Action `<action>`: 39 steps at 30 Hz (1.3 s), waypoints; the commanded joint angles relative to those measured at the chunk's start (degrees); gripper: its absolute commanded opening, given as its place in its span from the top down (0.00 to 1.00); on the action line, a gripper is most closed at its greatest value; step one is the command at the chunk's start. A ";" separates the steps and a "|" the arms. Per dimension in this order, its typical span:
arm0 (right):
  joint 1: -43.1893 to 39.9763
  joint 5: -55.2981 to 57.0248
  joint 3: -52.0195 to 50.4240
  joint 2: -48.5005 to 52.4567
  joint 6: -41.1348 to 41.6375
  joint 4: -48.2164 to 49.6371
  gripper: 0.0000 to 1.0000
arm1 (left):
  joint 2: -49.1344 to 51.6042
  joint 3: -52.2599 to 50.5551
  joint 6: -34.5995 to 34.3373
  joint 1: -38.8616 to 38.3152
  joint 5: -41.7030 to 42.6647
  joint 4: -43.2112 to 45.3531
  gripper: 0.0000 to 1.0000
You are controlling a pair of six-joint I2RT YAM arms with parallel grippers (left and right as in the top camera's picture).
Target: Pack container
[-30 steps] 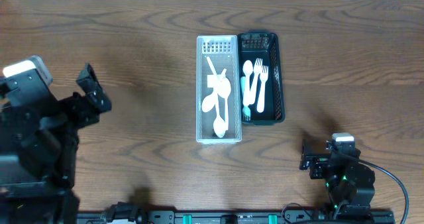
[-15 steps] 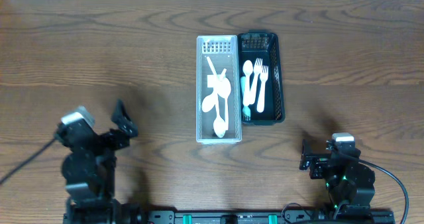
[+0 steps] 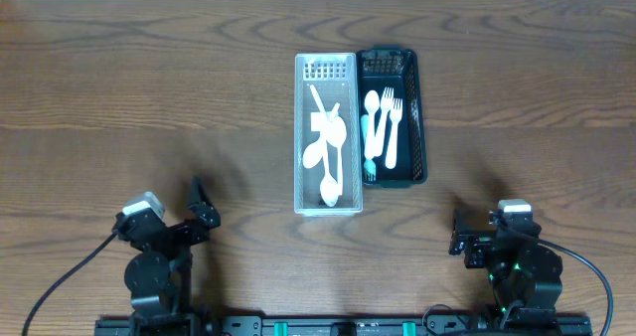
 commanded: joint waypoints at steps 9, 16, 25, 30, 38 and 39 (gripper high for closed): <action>0.42 0.79 -0.50 -0.50 0.79 -0.04 0.01 | -0.98 -1.90 -0.70 0.20 0.59 -5.77 0.02; 0.42 0.79 -0.50 -0.50 0.79 -0.04 0.01 | -0.72 -1.90 -0.70 0.20 0.59 -5.84 0.02; 0.42 0.79 -0.50 -0.50 0.79 -0.04 0.01 | -0.61 -1.90 -0.70 0.20 0.59 -5.84 0.02; 0.42 0.79 -0.50 -0.50 0.79 -0.04 0.01 | -0.61 -1.90 -0.70 0.20 0.59 -5.84 0.02; 0.42 0.79 -0.50 -0.50 0.79 -0.04 0.01 | -0.61 -1.90 -0.70 0.20 0.59 -5.84 0.02; 0.42 0.79 -0.50 -0.50 0.79 -0.04 0.01 | -0.61 -1.90 -0.70 0.20 0.59 -5.84 0.02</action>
